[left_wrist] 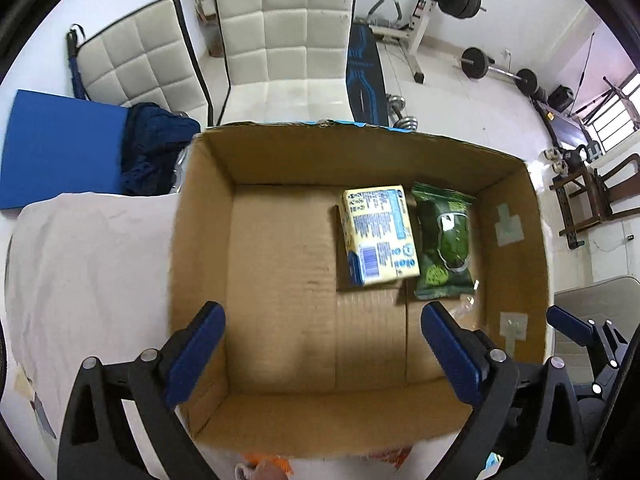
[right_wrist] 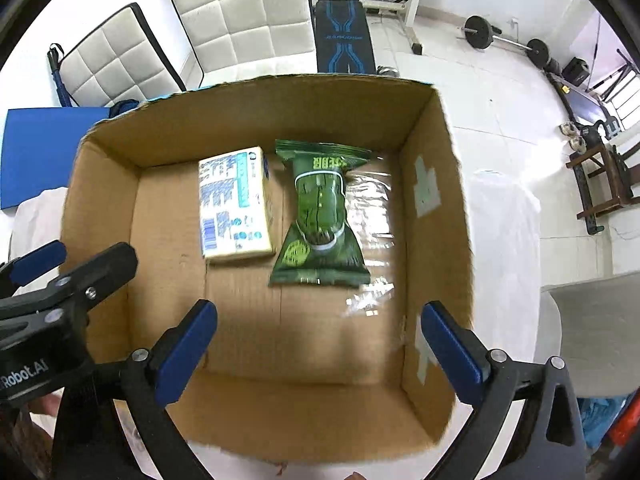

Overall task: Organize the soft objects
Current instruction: 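Grasp the orange snack bag with the left tool while the right grasps the red bag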

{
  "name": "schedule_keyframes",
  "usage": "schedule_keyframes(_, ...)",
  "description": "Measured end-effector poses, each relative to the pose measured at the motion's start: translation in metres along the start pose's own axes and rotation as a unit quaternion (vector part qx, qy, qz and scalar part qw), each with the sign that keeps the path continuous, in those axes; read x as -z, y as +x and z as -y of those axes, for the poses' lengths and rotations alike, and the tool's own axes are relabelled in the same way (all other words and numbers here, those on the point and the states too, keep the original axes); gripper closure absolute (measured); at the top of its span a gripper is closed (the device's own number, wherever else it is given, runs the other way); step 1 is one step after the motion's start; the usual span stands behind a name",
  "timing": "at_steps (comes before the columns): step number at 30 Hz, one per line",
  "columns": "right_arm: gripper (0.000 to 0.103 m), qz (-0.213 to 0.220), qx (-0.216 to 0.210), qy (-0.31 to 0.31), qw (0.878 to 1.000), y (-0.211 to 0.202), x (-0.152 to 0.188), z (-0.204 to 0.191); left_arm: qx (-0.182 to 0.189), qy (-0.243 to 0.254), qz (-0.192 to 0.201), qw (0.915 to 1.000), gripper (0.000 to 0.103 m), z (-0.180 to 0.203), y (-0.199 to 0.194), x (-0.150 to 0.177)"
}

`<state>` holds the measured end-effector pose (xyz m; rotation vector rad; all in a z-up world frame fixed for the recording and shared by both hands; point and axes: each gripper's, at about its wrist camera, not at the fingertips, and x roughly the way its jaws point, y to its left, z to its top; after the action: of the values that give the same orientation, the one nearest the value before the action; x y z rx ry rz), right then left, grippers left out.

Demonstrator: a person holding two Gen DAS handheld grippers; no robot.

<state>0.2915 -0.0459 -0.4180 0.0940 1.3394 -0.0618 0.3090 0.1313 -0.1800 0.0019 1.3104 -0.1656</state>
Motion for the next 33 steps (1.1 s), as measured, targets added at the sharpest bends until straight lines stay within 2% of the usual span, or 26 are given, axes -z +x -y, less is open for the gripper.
schedule_keyframes(12, 0.0, 0.066, 0.008, -0.005, 0.998, -0.094, 0.062, -0.001, -0.005, 0.001, 0.06, 0.9982, 0.003, 0.01, -0.086, 0.053)
schedule_keyframes(22, 0.0, 0.086, -0.019, -0.005, 0.996, -0.15, 0.104, 0.004, -0.003, -0.011, 0.094, 0.9955, 0.003, 0.016, -0.135, 0.09)
schedule_keyframes(25, 0.0, 0.071, -0.024, -0.016, 0.997, -0.145, 0.116, 0.002, -0.01, -0.029, 0.092, 0.9953, 0.003, 0.004, -0.135, 0.105)
schedule_keyframes(28, 0.0, 0.039, -0.034, -0.043, 0.998, -0.116, 0.129, -0.008, -0.019, -0.048, 0.071, 0.9961, 0.003, -0.013, -0.12, 0.123)
schedule_keyframes(30, 0.0, 0.014, -0.045, -0.066, 0.997, -0.093, 0.135, -0.017, -0.03, -0.067, 0.046, 0.9963, 0.003, -0.03, -0.1, 0.139)
schedule_keyframes(33, 0.0, -0.026, -0.038, -0.128, 0.991, -0.048, 0.145, -0.039, -0.038, -0.096, 0.001, 0.9947, 0.003, -0.052, -0.064, 0.166)
